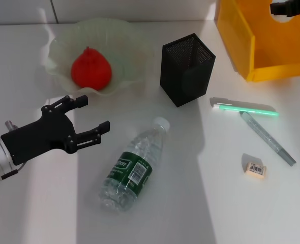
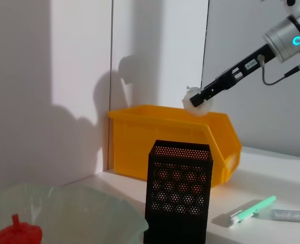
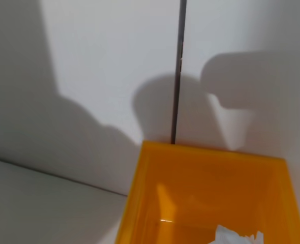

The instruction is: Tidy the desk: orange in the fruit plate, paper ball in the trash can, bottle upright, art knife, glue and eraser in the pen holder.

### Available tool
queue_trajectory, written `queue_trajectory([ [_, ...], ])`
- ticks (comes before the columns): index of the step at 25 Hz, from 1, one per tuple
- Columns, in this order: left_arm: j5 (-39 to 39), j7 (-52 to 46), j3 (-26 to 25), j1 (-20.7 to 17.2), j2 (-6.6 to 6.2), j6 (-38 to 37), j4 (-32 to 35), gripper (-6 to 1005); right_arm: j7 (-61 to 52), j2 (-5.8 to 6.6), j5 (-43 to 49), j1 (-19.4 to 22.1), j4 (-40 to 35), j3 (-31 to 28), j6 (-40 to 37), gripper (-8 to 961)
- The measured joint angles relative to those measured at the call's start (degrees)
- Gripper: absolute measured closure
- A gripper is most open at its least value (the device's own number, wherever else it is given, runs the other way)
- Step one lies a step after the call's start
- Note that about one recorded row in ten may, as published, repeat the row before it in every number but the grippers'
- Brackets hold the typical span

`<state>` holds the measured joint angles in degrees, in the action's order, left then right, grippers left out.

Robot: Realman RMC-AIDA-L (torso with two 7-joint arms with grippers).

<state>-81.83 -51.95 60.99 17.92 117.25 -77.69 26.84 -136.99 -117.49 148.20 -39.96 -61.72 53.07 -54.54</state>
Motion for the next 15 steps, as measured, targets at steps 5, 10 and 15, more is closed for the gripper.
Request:
queue_trajectory([
  [5,0.0,-0.1,0.0,-0.2,0.0,-0.2,0.1,127,0.4,0.08,0.1,-0.9,1.5,0.0,0.4,428],
  [10,0.0,-2.2,-0.4,-0.3,0.0,-0.4,0.5,127,0.4,-0.78,-0.6,0.9,-2.8,-0.1,-0.7,252],
  [15,0.0,-3.5,-0.4,-0.4,0.0,-0.9,1.4,127,0.4,-1.51,-0.8,2.4,-5.8,-0.1,-1.7,155],
])
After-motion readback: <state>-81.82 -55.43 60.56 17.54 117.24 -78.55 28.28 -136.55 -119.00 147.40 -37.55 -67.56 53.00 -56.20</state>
